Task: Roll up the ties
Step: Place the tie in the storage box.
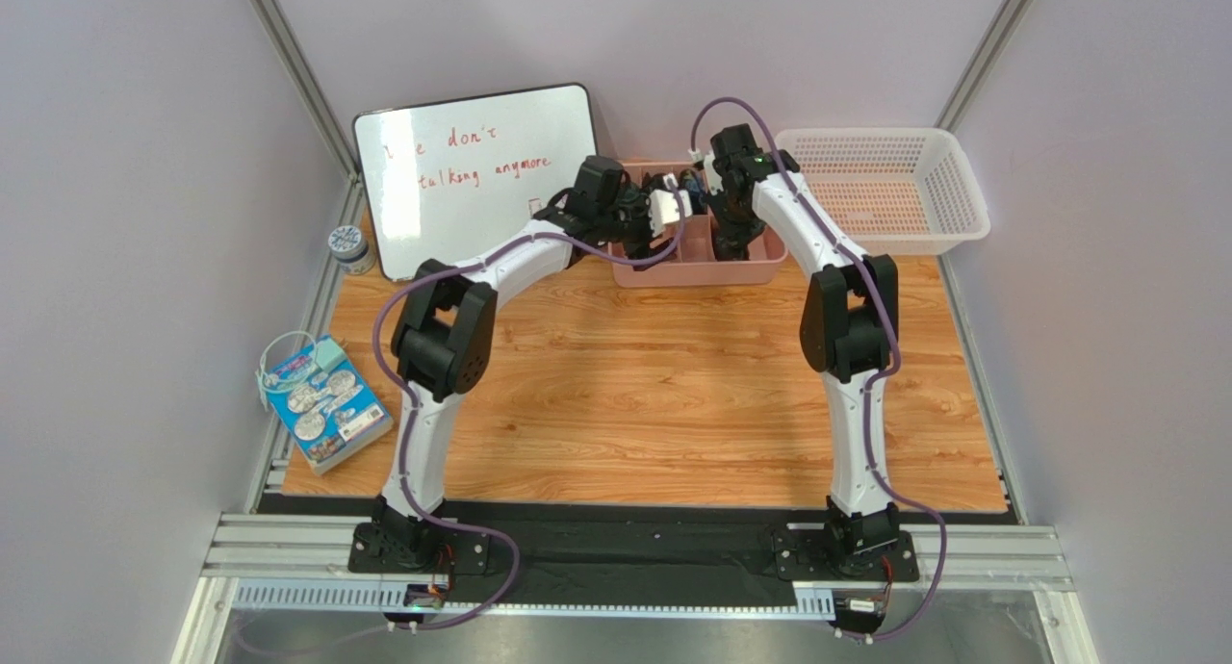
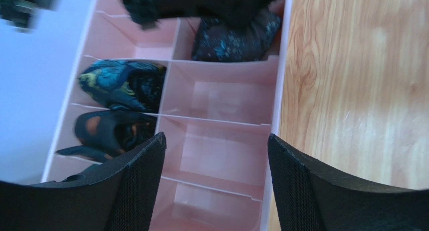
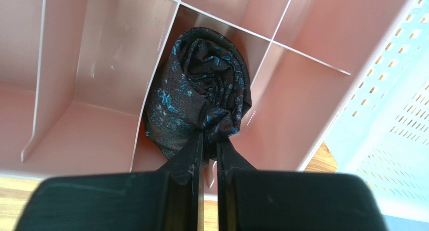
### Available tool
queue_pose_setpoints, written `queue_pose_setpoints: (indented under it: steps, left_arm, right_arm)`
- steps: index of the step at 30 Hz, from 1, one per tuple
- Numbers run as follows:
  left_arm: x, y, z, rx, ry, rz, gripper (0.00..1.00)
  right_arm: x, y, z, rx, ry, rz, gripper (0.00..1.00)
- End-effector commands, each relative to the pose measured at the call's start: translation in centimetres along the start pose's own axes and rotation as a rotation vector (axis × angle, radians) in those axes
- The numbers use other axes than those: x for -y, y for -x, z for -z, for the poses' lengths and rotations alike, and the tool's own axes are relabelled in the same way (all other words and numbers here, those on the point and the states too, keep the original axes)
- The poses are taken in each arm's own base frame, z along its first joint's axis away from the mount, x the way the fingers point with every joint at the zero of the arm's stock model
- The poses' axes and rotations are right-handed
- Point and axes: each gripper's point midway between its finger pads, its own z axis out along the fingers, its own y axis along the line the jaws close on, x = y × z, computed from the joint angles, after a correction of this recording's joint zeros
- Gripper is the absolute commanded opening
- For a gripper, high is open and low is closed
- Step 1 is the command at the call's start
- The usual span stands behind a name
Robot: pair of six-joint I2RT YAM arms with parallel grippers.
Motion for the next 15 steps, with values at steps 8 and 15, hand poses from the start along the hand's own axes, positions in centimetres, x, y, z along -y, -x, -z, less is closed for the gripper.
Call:
queue_pose_setpoints:
  steps: [8, 15]
  left_arm:
    - [6.5, -3.4, -2.4, -0.134, -0.255, -0.237, 0.75]
    - [7.7, -0.1, -0.7, -0.087, -0.255, -0.165, 0.79]
  right_arm:
    - [-1.4, -2.2, 1.9, -0.070, 0.119, -0.010, 0.00]
    - [-1.1, -3.6, 3.1, -0.093, 0.132, -0.037, 0.00]
